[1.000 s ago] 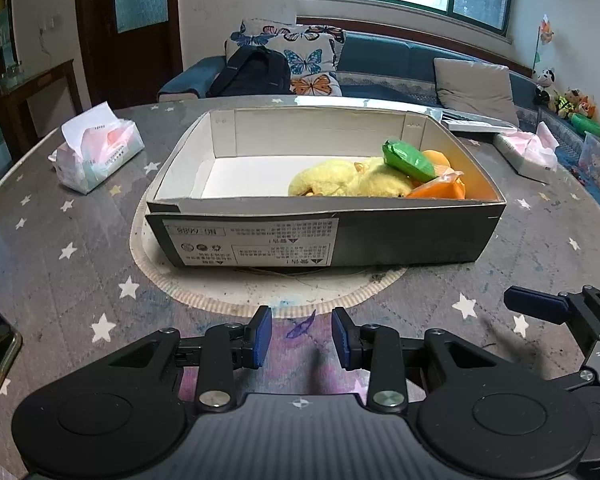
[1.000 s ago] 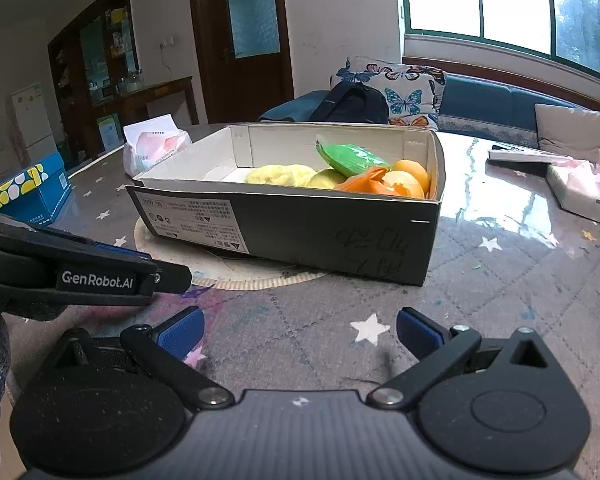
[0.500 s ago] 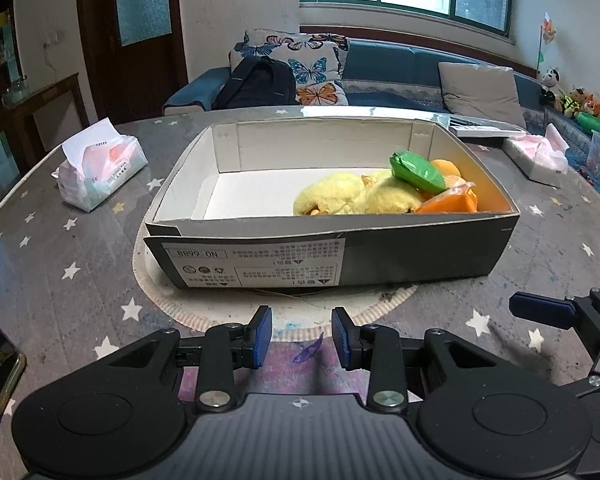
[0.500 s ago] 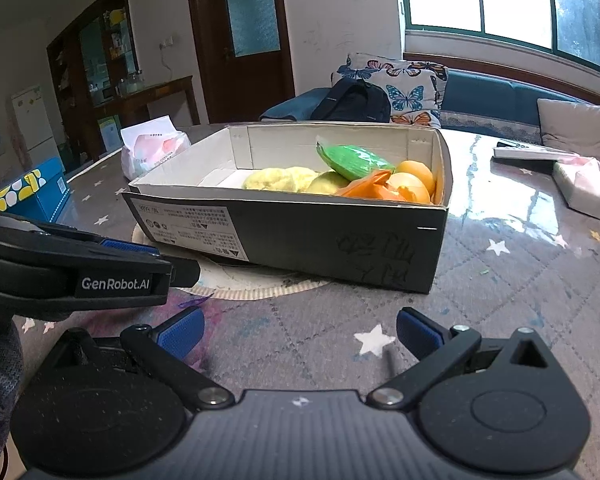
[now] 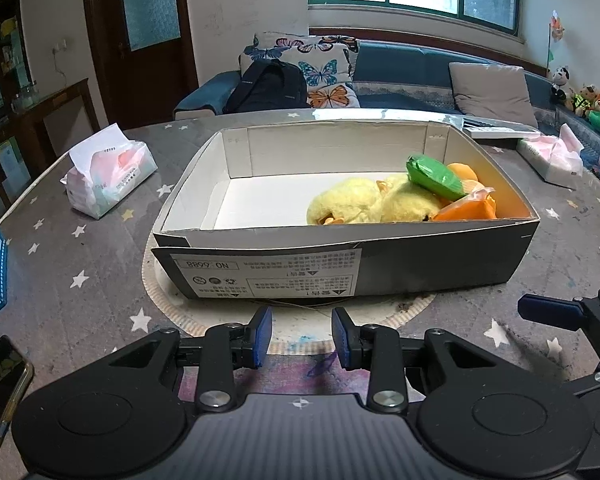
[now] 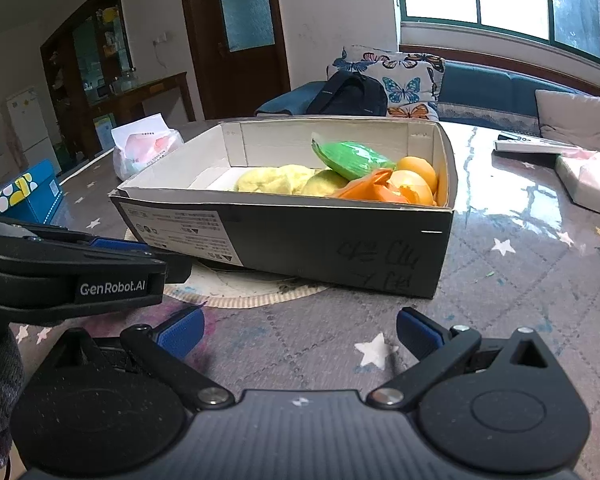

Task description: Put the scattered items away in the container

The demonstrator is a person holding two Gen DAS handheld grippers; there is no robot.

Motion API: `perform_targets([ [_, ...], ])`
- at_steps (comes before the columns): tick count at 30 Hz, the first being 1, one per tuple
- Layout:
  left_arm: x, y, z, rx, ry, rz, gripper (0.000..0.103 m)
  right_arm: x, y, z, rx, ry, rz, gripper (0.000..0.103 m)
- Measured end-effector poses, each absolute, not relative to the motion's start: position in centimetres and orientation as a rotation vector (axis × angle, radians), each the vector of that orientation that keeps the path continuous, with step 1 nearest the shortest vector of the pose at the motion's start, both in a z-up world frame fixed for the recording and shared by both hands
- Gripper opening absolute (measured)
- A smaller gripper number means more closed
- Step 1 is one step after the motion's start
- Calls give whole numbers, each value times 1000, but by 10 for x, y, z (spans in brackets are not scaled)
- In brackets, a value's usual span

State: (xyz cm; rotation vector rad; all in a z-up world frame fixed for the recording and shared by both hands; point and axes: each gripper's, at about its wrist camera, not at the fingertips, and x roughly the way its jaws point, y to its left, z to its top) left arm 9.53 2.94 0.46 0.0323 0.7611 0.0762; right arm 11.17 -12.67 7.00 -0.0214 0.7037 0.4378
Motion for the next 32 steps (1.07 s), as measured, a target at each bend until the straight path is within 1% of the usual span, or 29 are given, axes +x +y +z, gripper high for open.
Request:
perform_targets([
  [14,105,31,5,67,745,119,36,124,-121,68,-12,725,436,103],
  [26,112,35,3,45,753,125,36,133,-119,66,-2,740,439,103],
  [32,113,35,5,35,738,113,34,133,-118,65,0,739,442,103],
])
